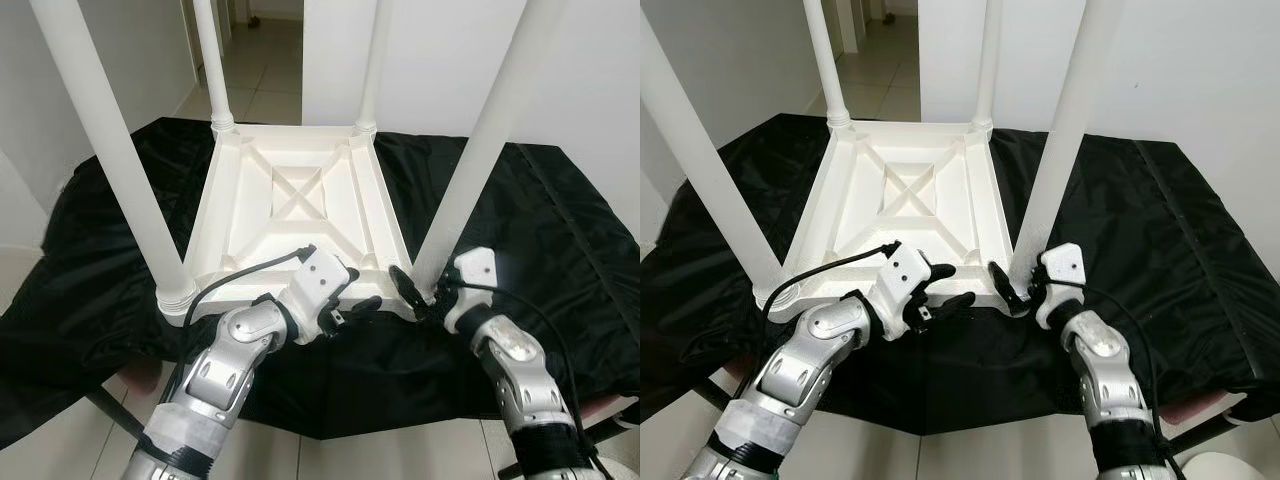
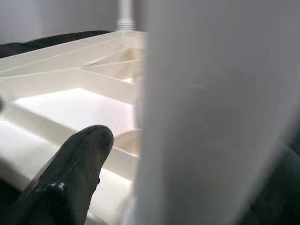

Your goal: Building children table

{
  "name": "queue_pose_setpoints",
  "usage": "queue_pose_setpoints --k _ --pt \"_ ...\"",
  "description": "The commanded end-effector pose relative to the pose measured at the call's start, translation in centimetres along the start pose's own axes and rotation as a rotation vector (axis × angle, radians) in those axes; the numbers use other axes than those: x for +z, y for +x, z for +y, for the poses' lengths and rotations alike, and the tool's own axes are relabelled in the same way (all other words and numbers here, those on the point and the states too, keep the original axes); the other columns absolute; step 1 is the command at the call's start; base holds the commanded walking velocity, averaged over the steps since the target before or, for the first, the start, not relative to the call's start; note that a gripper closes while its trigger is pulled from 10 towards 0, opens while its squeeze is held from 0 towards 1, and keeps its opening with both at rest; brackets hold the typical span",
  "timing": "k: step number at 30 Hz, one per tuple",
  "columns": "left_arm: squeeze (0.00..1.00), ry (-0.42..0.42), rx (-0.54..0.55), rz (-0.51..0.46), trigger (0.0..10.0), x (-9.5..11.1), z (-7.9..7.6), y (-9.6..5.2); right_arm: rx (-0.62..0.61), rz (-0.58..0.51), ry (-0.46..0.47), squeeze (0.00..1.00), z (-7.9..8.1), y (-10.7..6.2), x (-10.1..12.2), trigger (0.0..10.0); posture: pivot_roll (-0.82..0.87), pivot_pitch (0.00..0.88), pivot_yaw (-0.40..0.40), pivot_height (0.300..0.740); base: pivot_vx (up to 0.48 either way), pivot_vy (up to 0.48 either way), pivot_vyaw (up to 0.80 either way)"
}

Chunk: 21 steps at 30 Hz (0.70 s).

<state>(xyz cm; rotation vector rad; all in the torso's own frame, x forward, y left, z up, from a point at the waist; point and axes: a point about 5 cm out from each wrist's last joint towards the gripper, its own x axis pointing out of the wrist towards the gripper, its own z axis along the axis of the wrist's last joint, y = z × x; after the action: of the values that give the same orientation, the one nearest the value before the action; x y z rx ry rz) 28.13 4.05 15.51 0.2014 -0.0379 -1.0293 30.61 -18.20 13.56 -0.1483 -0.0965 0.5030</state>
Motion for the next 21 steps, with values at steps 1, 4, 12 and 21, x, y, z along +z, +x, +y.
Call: queue_pose_setpoints --k 1,4,12,21 --pt "0.0 0.012 0.009 0.009 10.0 -0.2 0.1 0.0 0.06 -0.001 -0.009 0.0 0.2 0.3 0.0 10.0 0.02 0.0 0.002 0.74 0.0 0.0 0.0" --pt "0.0 0.033 0.003 0.008 10.0 -0.1 0.0 0.0 0.099 -0.004 -0.001 0.0 0.3 0.6 0.0 10.0 0.01 0.0 0.011 0.74 0.0 0.0 0.0" --pt "0.0 0.021 0.016 0.0 10.0 0.1 0.1 0.0 0.187 0.028 -0.032 0.0 0.4 0.9 -0.5 4.5 0.04 0.0 -0.008 0.74 0.0 0.0 0.0" --pt "0.0 0.013 0.035 0.005 10.0 0.0 0.5 -0.3 0.188 0.072 -0.006 0.0 0.0 0.2 -1.9 0.0 0.04 0.0 0.002 0.74 0.0 0.0 0.0"
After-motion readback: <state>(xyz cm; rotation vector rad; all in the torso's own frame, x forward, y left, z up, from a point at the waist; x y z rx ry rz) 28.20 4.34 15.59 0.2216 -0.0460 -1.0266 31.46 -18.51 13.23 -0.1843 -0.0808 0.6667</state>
